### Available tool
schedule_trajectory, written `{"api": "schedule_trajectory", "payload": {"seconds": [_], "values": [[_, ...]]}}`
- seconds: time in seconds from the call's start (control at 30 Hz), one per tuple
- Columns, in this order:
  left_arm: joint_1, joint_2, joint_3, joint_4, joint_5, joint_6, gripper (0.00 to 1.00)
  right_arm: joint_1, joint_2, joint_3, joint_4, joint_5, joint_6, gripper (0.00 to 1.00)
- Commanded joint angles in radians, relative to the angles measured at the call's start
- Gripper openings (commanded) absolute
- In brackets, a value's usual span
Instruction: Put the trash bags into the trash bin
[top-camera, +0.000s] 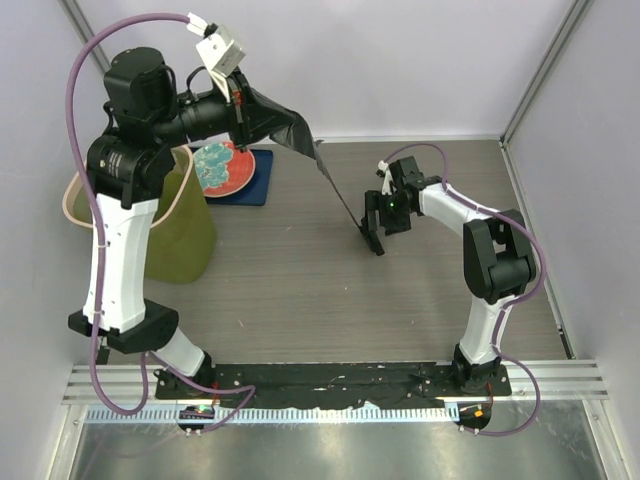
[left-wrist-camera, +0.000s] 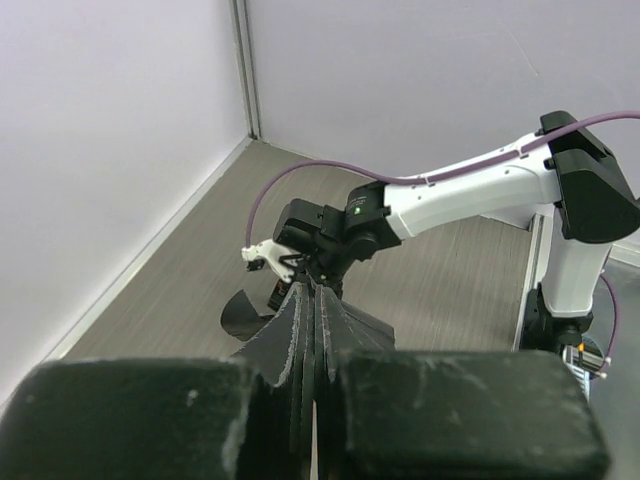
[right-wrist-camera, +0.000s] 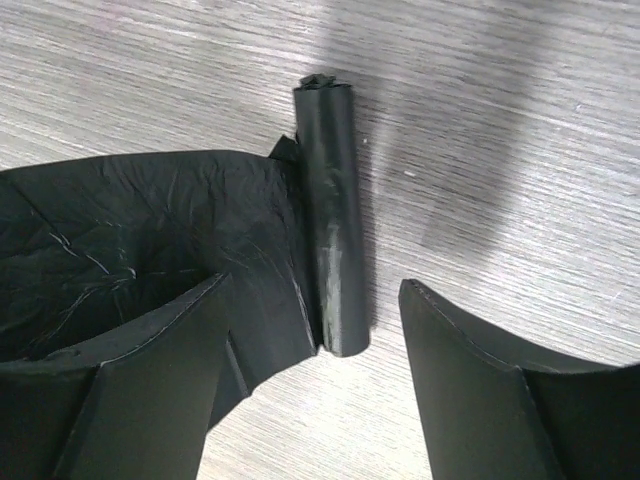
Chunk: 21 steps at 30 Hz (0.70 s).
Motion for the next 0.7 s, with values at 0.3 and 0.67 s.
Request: {"api": "schedule_trajectory", "payload": {"seconds": [0.3, 0.67], "values": [[0.006, -0.134, -0.112, 0.015, -0.009, 0.042, 0.0, 0.005, 0.025, 0.021, 0.026, 0.145, -0.02, 0.66], [0.008, -0.243, -0.284, -0.032, -0.074, 0.09, 0.0, 0.039, 0.076, 0.009, 0.049, 0.186, -0.032, 0.48]]}}
